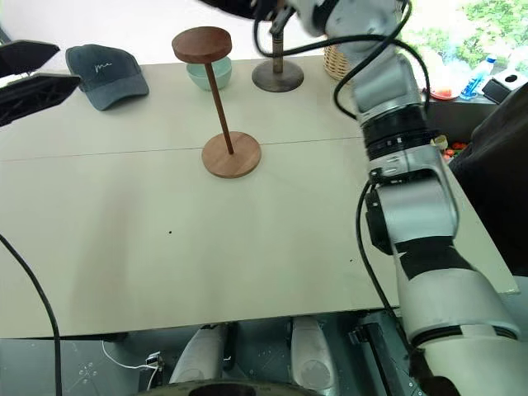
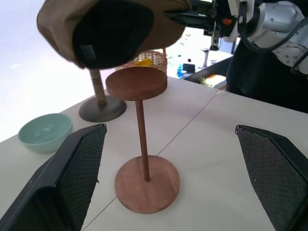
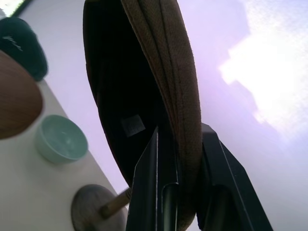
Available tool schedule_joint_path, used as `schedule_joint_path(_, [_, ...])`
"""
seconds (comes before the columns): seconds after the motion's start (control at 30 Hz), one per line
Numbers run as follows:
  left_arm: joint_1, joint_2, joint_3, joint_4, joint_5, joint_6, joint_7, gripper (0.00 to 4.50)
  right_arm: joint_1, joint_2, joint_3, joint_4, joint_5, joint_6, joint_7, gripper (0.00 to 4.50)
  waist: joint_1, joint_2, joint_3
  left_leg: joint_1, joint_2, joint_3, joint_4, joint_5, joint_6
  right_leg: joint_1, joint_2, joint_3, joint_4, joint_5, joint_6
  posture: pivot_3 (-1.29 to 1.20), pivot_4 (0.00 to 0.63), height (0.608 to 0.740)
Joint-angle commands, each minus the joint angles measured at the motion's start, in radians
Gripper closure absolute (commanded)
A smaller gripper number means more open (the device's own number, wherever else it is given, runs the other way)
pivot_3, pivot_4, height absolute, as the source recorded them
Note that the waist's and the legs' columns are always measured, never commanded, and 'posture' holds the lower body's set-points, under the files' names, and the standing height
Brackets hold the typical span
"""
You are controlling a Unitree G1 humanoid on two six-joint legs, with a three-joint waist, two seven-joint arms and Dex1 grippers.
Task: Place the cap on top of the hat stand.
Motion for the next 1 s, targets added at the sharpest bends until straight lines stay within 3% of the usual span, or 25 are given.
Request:
schedule_joint_path(0.03, [0.009, 0.027, 0.062, -0.039, -0.035, 0.006, 0.027, 0.0, -0.012, -0.011, 0.026, -0.069, -0.027, -0.08, -0.009, 4.46, 0.004, 0.0, 0.0, 0.0, 0.0, 0.0, 0.0, 0.0, 0.0, 0.0, 0.0, 0.0, 0.0, 0.0, 0.0, 0.0, 0.15, 0.74])
schedule_joint_path(0.17, [0.03, 0.034, 0.079, -0.049, -0.054, 0.01, 0.048, 0.0, 0.07, -0.062, 0.06, -0.21, -0.087, -0.148, -0.022, 4.46, 0.01, 0.0, 0.0, 0.0, 0.0, 0.0, 0.0, 0.001, -0.001, 0.0, 0.0, 0.0, 0.0, 0.0, 0.0, 0.0, 0.15, 0.74])
schedule_joint_path(0.5, [0.005, 0.046, 0.03, 0.013, -0.044, -0.027, 0.055, 0.0, 0.37, -0.15, 0.072, -0.621, -0.139, -0.083, 0.058, 4.46, 0.008, 0.0, 0.0, 0.001, 0.0, 0.0, 0.001, 0.003, -0.005, 0.0, 0.001, 0.0, 0.002, 0.0, -0.001, 0.0, 0.15, 0.74])
schedule_joint_path(0.8, [-0.066, 0.029, -0.065, 0.074, -0.018, -0.089, 0.043, 0.0, 0.435, -0.084, 0.148, -0.597, -0.246, -0.047, 0.01, 4.46, 0.01, -0.001, 0.0, 0.001, 0.0, 0.0, 0.001, 0.003, -0.005, 0.0, 0.001, 0.001, 0.002, 0.0, -0.001, 0.0, 0.15, 0.74])
schedule_joint_path(0.9, [-0.075, 0.031, -0.09, 0.082, -0.011, -0.101, 0.027, 0.0, 0.448, -0.07, 0.145, -0.6, -0.243, -0.017, 0.015, 3.29, 0.01, -0.001, 0.0, 0.001, 0.0, 0.0, 0.001, 0.003, -0.005, 0.0, 0.001, 0.001, 0.002, 0.0, -0.001, 0.0, 0.15, 0.74])
schedule_joint_path(1.0, [-0.083, 0.033, -0.11, 0.092, -0.006, -0.111, 0.014, 0.0, 0.47, -0.074, 0.136, -0.641, -0.237, 0.002, 0.028, 1.75, 0.01, -0.001, 0.0, 0.001, 0.0, 0.0, 0.001, 0.003, -0.005, 0.0, 0.001, 0.001, 0.002, 0.0, -0.001, 0.0, 0.15, 0.74])
